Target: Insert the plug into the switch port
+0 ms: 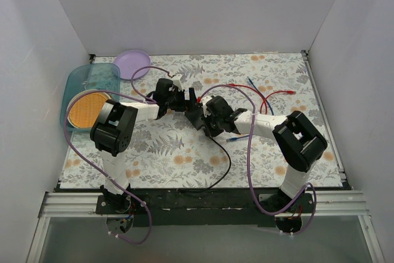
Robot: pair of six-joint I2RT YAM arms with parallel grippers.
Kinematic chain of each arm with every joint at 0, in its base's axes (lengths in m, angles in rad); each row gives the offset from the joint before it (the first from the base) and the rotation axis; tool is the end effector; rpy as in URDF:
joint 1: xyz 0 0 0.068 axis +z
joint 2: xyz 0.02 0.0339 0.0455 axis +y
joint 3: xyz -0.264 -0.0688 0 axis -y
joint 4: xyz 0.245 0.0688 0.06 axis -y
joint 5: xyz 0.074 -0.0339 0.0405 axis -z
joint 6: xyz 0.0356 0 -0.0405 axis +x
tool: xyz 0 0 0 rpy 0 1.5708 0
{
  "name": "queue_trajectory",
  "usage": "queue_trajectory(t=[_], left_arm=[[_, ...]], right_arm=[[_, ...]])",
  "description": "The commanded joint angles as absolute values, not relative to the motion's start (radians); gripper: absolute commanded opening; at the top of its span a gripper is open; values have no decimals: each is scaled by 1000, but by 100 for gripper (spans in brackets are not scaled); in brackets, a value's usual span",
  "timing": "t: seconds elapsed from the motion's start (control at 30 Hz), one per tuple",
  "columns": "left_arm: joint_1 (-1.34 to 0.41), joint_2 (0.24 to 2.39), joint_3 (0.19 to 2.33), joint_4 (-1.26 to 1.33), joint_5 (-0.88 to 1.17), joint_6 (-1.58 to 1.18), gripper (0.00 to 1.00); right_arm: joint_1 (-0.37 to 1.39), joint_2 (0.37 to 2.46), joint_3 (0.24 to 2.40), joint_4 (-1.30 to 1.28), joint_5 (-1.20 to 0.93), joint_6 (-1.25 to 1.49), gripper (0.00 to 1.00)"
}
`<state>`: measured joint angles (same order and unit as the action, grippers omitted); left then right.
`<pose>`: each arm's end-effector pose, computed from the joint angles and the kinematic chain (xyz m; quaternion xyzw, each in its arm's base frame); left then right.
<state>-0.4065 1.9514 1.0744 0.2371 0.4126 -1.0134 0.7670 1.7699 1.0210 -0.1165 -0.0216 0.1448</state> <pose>0.3676 -0.1738 0.1450 -0.1736 0.8622 -0.4252 0.2139 0.2612 0.2529 0.1660 -0.2908 0.8922 0.1612 0.3057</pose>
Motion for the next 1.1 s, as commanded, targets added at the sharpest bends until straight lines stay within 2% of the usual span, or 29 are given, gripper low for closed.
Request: queue_trajectory(t=[0.0,1.07], left_arm=[[-402,1931,1046,184,431,-1008,93],[-402,1947,1013,259,541,-1060,93]], right_arm=[[772,1764,1062,-132,-6,156,1],[773,1804,1109,-97,21,205,1]])
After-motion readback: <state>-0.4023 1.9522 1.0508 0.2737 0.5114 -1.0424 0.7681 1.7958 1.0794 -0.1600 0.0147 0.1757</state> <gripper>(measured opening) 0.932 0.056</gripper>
